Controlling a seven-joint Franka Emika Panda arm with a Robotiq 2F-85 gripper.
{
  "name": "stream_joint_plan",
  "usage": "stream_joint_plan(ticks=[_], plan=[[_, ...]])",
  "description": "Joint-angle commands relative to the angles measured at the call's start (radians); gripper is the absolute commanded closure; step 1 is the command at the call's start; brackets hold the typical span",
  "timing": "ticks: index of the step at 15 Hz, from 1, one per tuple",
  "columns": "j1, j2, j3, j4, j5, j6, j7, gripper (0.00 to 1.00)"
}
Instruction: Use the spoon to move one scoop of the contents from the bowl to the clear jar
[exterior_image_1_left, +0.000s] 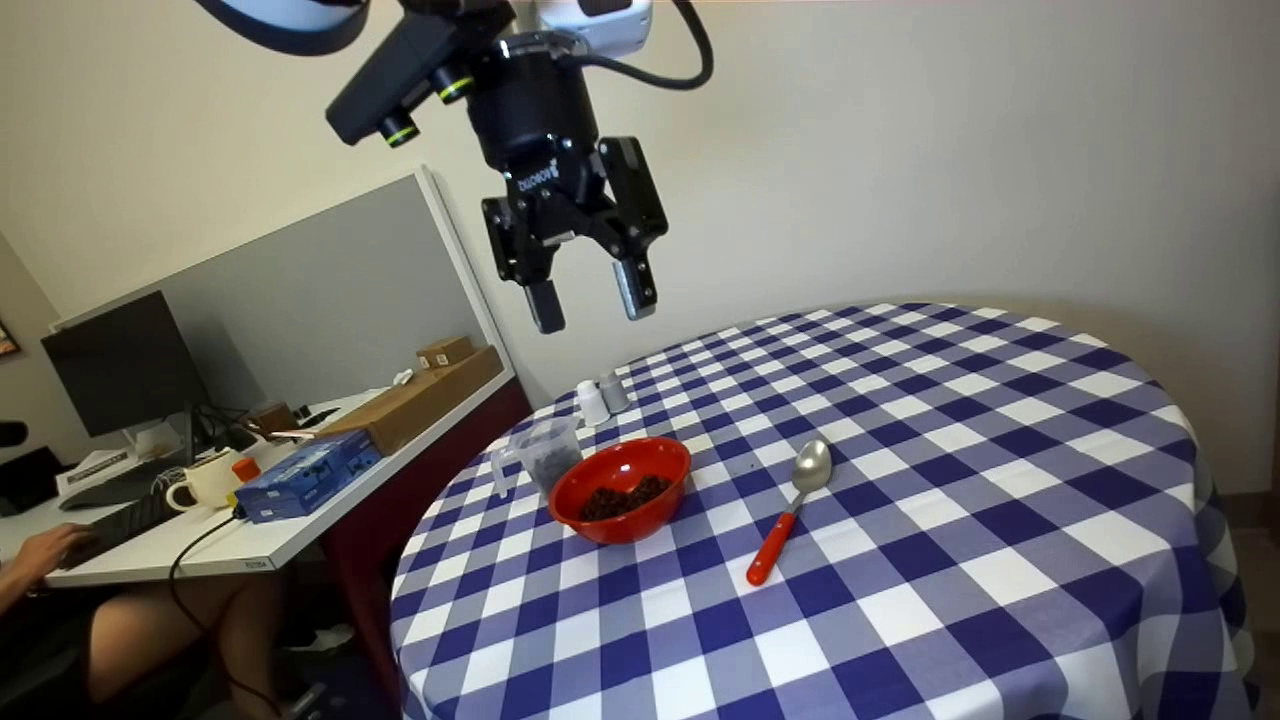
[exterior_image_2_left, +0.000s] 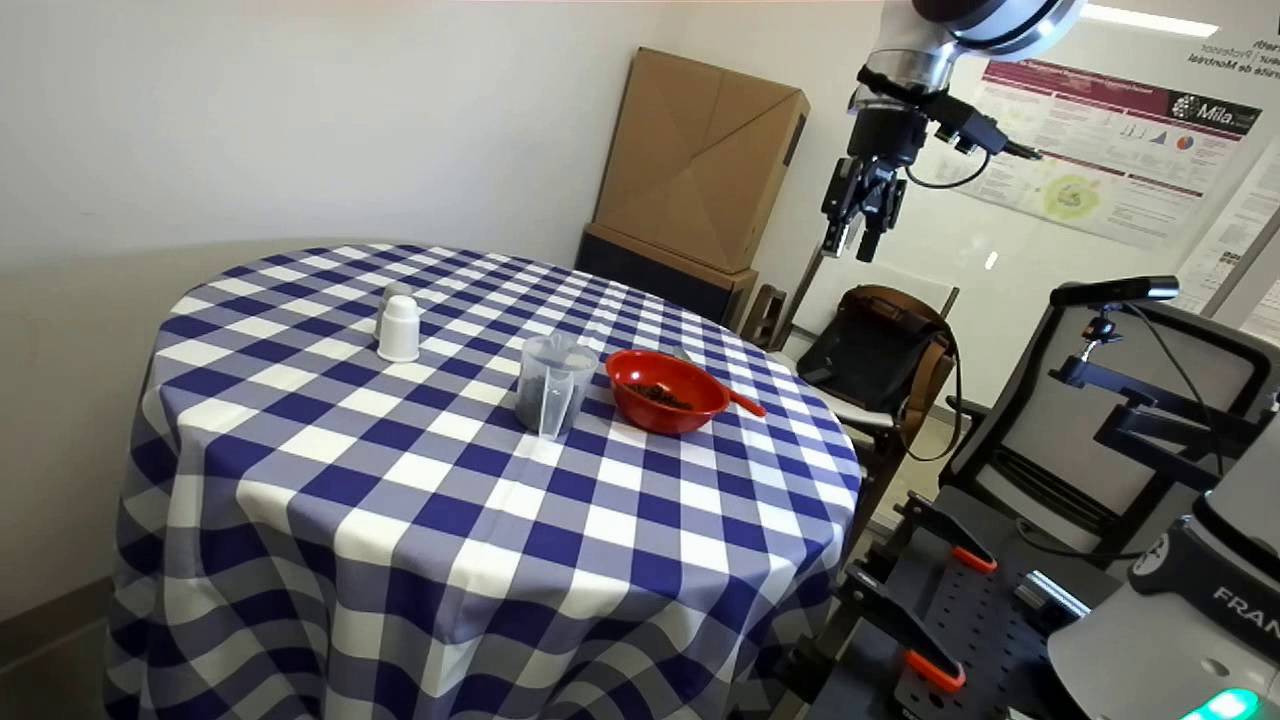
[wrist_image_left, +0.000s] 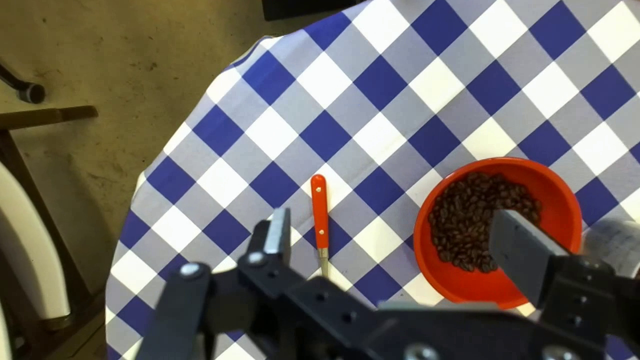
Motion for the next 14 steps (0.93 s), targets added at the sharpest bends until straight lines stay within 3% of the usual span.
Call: stream_joint_plan(ticks=[1, 14], plan=[[-0.006, 0.149, -0.012, 0.08, 0.021, 0.059, -0.016, 0.0], [-0.032, 0.526, -0.002, 0.226, 0.017, 0.2, -0.008, 0.0]])
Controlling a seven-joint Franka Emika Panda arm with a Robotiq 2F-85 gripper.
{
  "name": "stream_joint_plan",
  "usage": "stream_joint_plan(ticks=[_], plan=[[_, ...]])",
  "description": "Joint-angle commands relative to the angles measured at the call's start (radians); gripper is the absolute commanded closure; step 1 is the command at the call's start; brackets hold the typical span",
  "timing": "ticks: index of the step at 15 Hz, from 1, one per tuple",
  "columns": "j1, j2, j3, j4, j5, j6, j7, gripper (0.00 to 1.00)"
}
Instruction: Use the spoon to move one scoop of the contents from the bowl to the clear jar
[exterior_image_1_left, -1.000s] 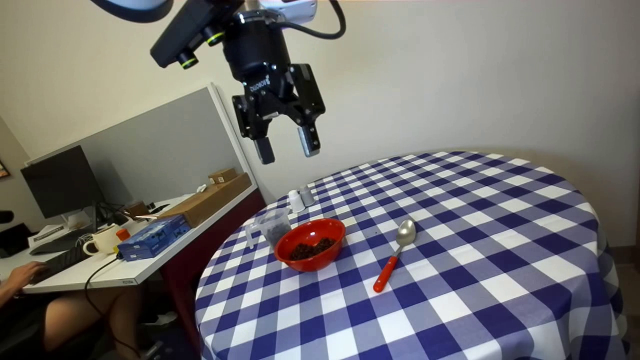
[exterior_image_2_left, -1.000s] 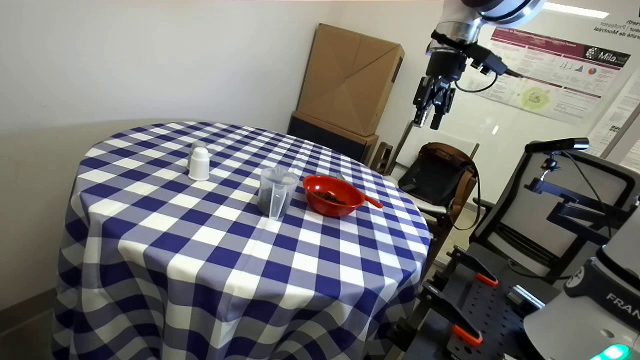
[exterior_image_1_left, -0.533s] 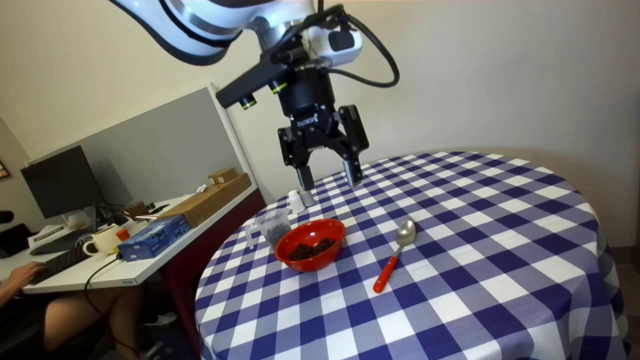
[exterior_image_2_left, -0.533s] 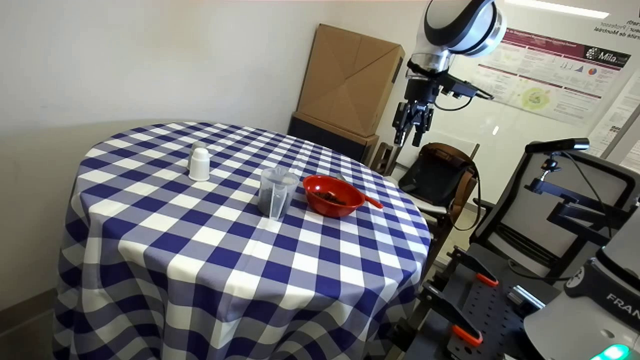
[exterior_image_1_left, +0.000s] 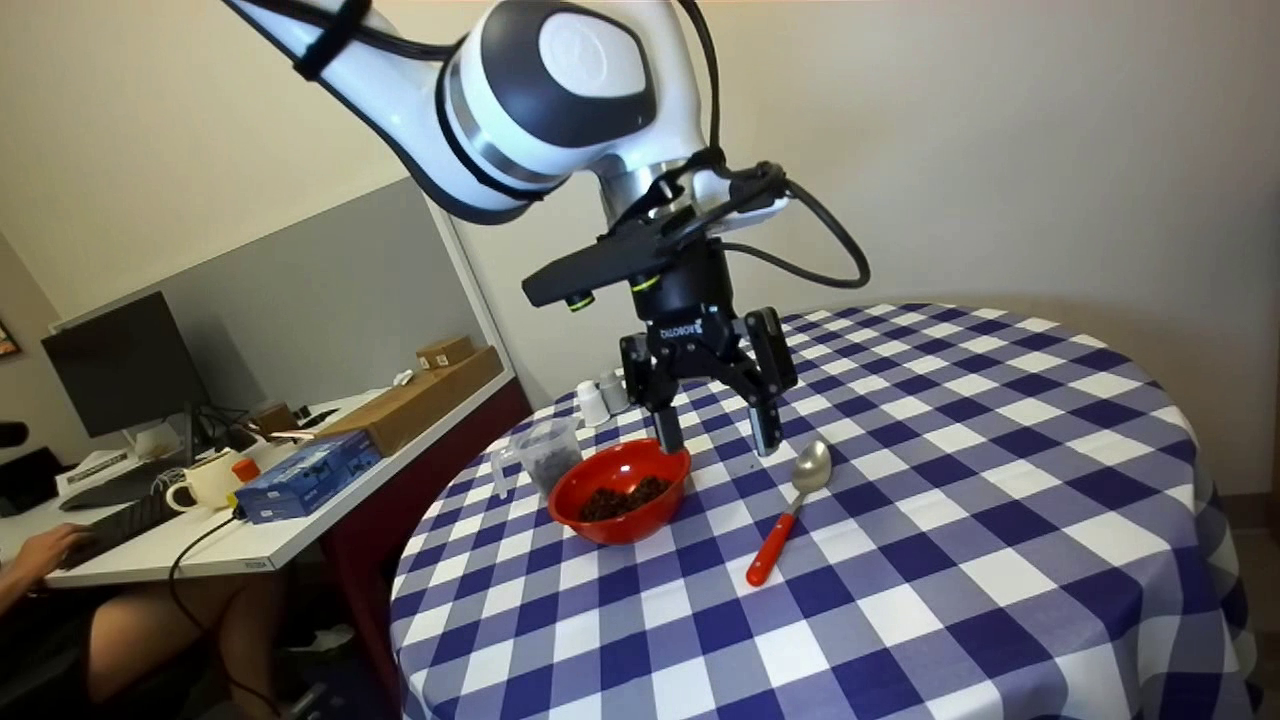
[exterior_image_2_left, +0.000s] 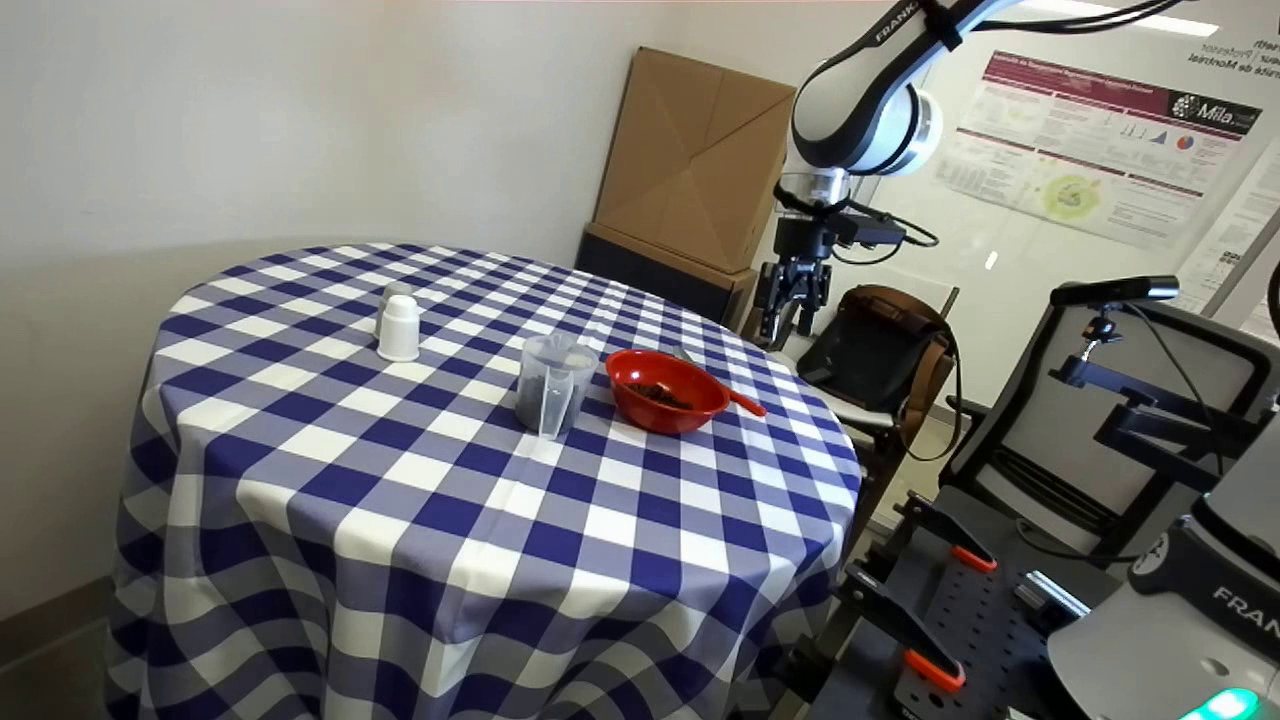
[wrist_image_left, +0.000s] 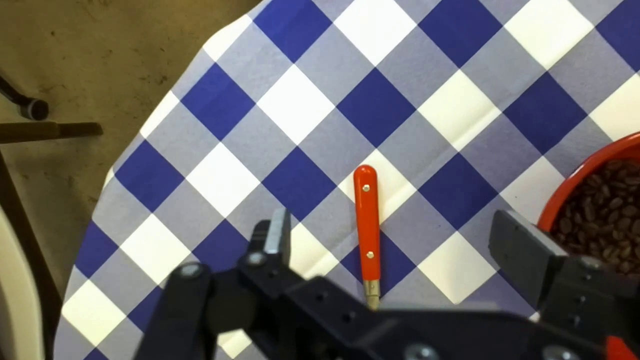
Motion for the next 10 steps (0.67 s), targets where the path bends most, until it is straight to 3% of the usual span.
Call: stream_joint_plan(ticks=[1, 10], plan=[[-0.015, 0.103, 0.005, 0.068, 0.006, 0.02, -0.003, 0.0], [-0.015, 0.241, 0.018, 0.143, 0.001, 0.047, 0.001, 0.01]])
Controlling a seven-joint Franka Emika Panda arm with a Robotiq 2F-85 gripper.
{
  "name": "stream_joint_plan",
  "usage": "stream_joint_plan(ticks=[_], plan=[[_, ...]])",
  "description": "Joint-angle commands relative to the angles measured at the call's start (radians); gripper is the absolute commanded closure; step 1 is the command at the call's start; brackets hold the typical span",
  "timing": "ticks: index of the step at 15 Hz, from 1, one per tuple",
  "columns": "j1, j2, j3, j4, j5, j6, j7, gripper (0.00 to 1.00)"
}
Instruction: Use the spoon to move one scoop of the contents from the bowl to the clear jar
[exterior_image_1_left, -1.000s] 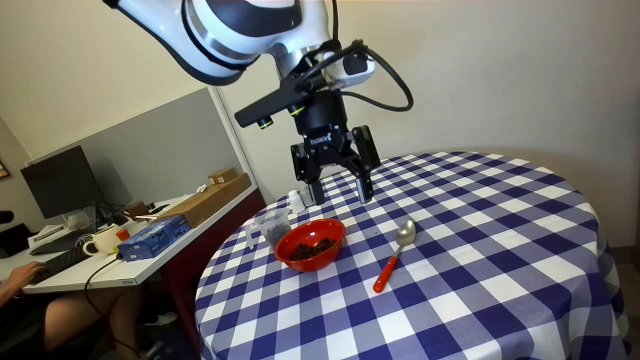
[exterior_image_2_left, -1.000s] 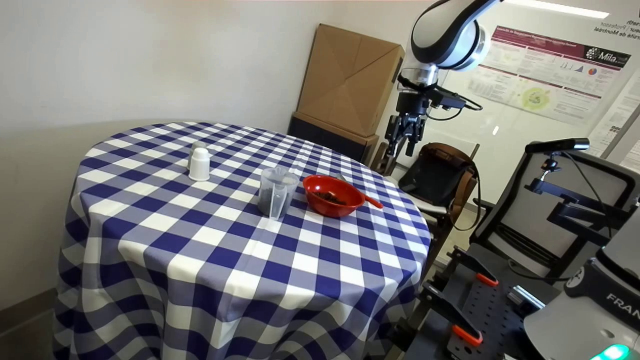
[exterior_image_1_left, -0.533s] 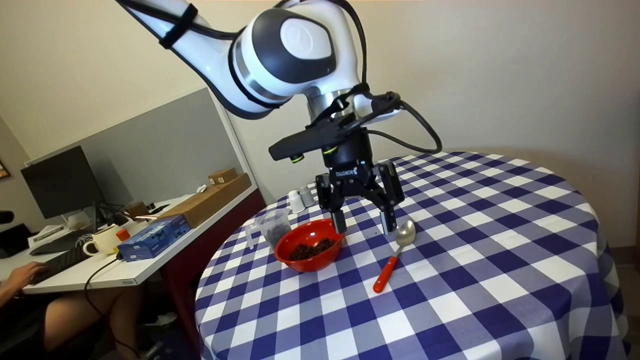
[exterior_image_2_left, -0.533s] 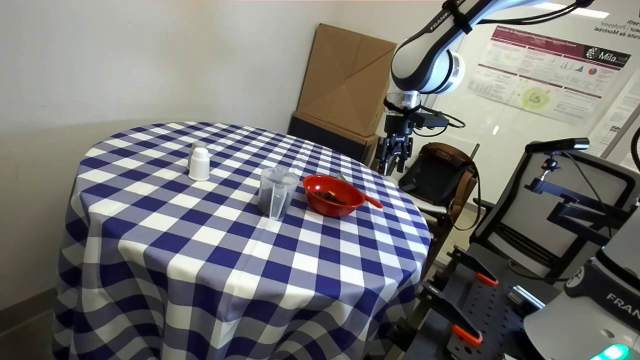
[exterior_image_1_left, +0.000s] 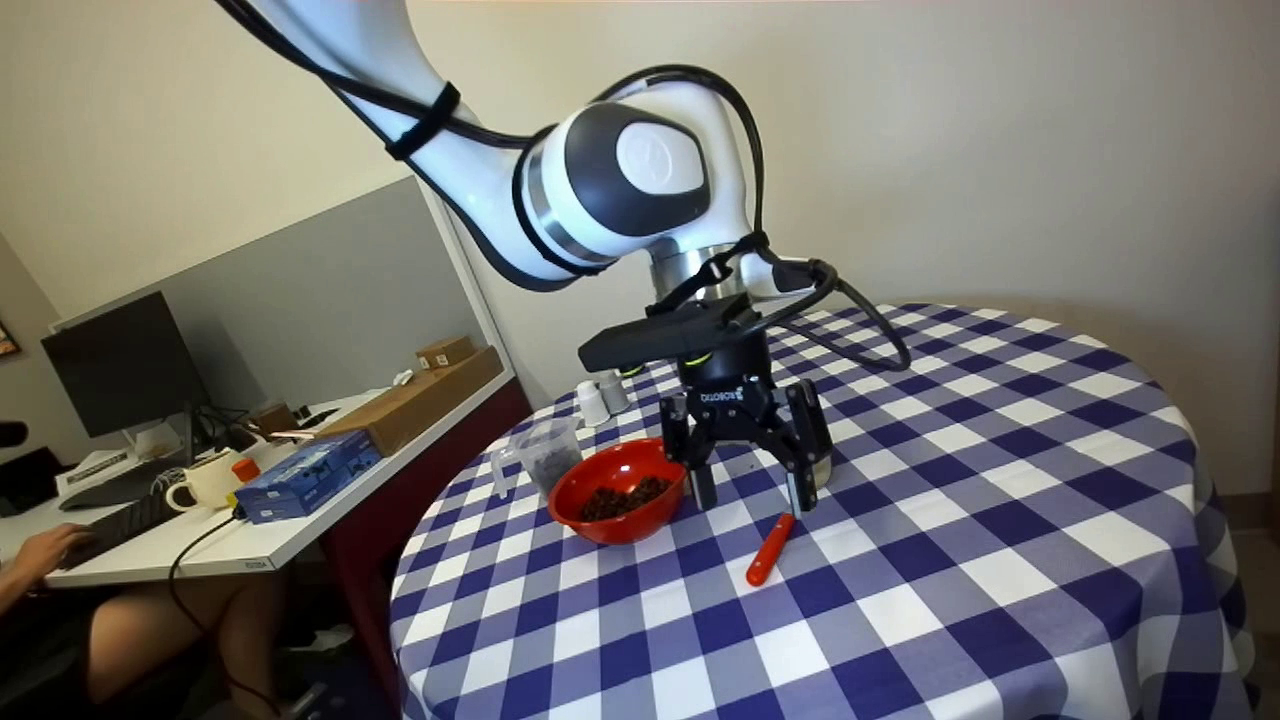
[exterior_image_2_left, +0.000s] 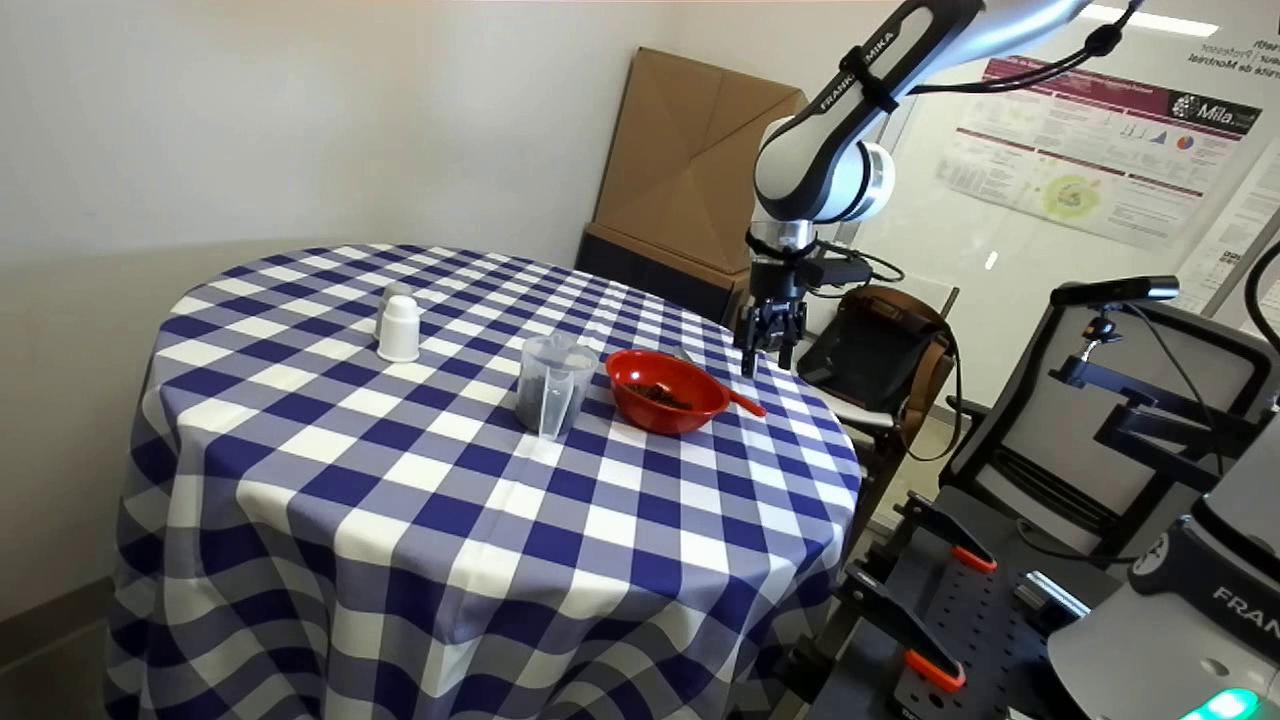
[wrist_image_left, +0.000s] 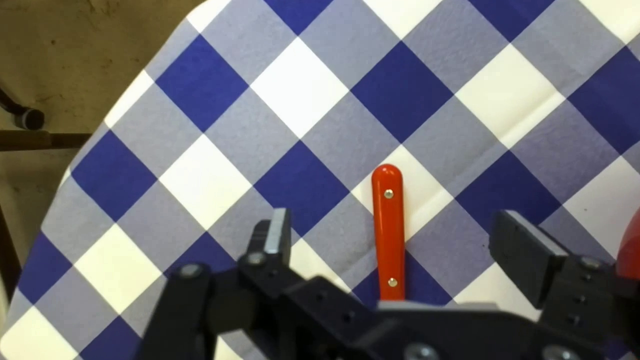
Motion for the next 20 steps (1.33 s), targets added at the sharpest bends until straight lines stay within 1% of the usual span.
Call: stream_joint_plan(ticks=[1, 2, 4, 5, 10, 11, 12, 13, 14, 15, 19, 20], plan=[[-0.009, 0.059, 0.012, 0.048, 0.002, 0.012, -0.001, 0.03], [-0.009, 0.067, 0.012, 0.055, 0.002, 0.012, 0.0, 0.03], [-0.01, 0.089, 0.013, 0.067, 0.002, 0.007, 0.0, 0.06], [-0.009, 0.098, 0.012, 0.072, -0.001, 0.006, 0.001, 0.05], [-0.005, 0.143, 0.013, 0.095, -0.005, -0.002, 0.005, 0.08], [-0.004, 0.15, 0.013, 0.098, -0.005, -0.003, 0.005, 0.1], [-0.004, 0.155, 0.014, 0.102, -0.005, -0.005, 0.005, 0.34], [-0.004, 0.158, 0.015, 0.104, -0.005, -0.007, 0.005, 0.34], [-0.004, 0.162, 0.015, 0.106, -0.004, -0.007, 0.005, 0.38], [-0.005, 0.164, 0.016, 0.109, -0.003, -0.008, 0.005, 0.44], [-0.004, 0.162, 0.017, 0.112, -0.003, -0.008, 0.004, 0.77], [-0.005, 0.159, 0.018, 0.11, -0.002, -0.006, 0.003, 0.84]])
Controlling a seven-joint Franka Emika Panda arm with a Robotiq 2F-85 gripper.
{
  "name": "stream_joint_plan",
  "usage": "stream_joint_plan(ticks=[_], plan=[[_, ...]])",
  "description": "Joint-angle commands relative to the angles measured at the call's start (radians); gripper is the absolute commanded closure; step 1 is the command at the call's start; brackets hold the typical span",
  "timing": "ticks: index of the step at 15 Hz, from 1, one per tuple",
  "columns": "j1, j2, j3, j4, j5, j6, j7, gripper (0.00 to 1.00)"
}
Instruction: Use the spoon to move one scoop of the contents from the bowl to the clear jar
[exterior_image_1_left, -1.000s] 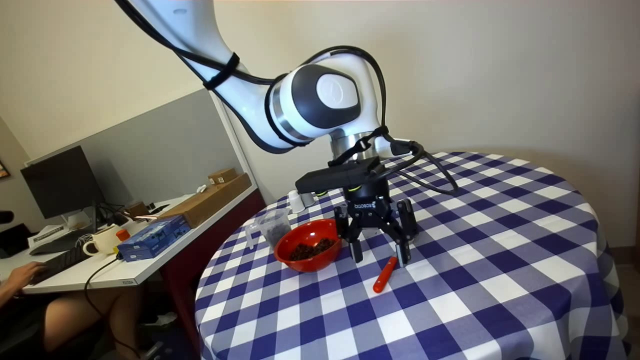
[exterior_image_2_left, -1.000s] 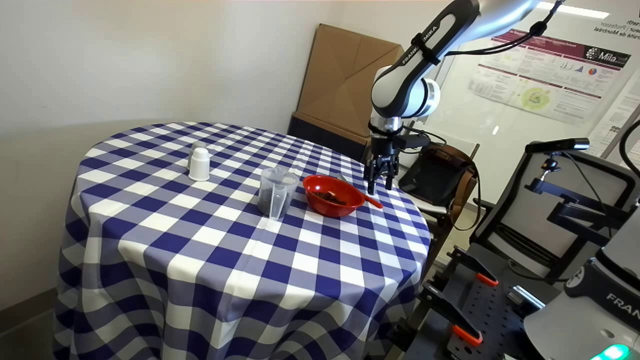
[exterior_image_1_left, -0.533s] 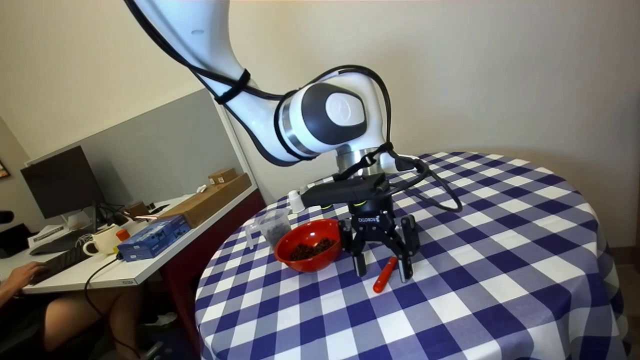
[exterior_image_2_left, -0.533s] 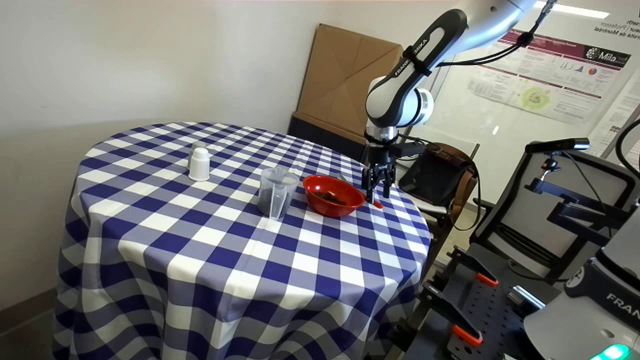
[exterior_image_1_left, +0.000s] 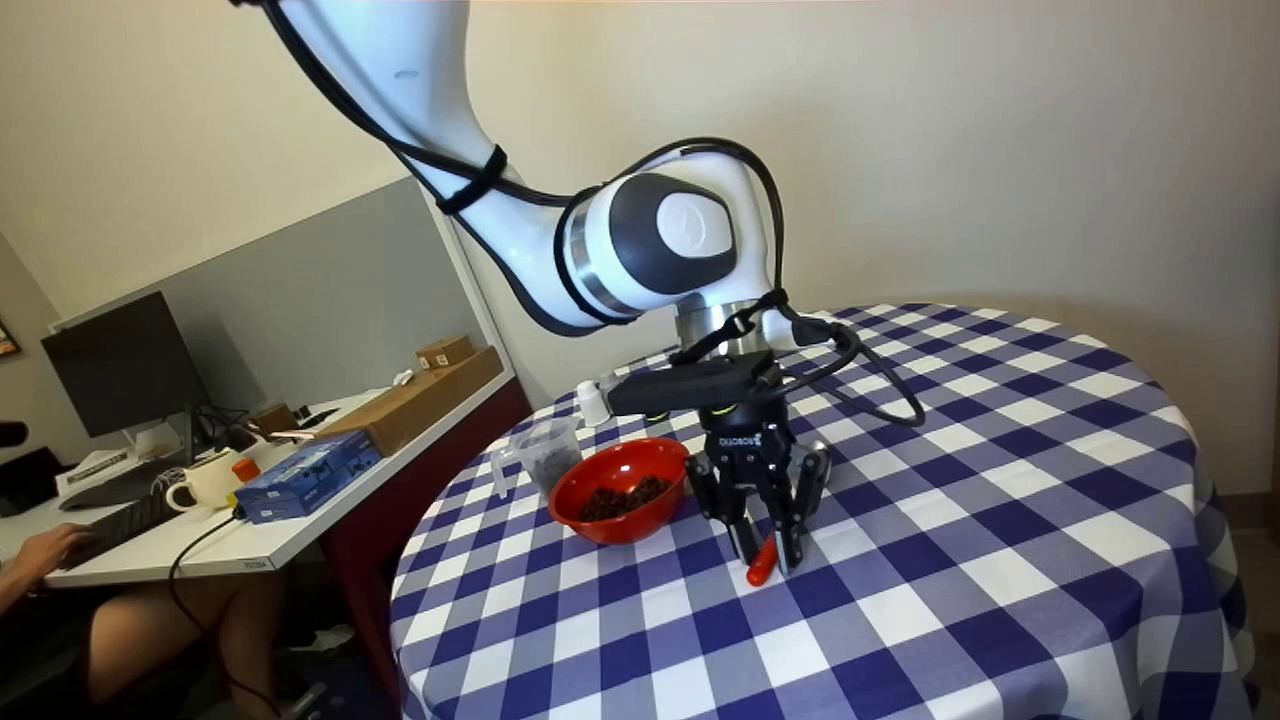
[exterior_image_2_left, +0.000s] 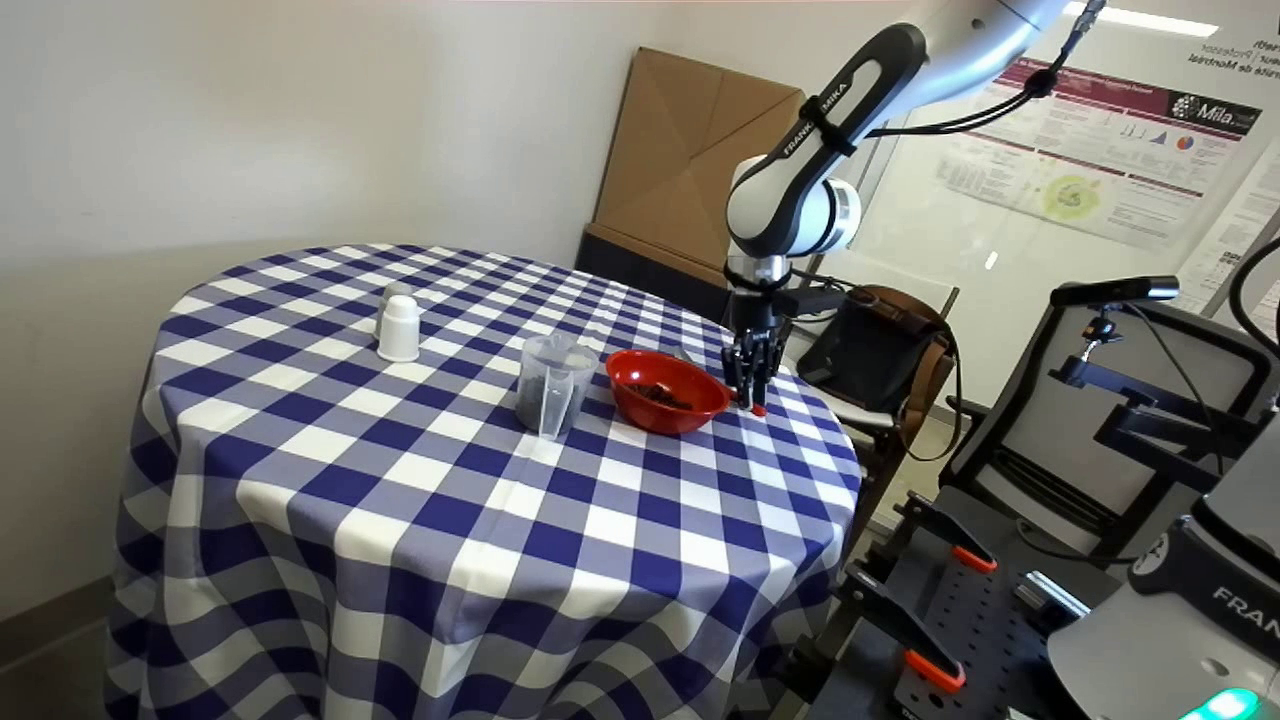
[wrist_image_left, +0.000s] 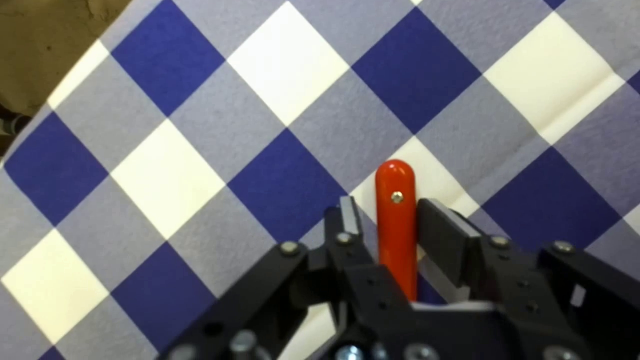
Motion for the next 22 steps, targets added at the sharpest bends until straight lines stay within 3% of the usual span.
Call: stream_joint_plan(ticks=[1, 12, 16, 22], plan=[[-0.006, 0.008, 0.009, 0.017, -0.001, -0.003, 0.0, 0.91], [0.0, -0.088, 0.029, -0.015, 0.004, -0.007, -0.013, 0.9], [0.031, -0.188, 0.021, -0.023, -0.033, -0.069, 0.002, 0.91], [0.074, -0.375, 0.062, -0.044, -0.129, -0.324, -0.136, 0.91]])
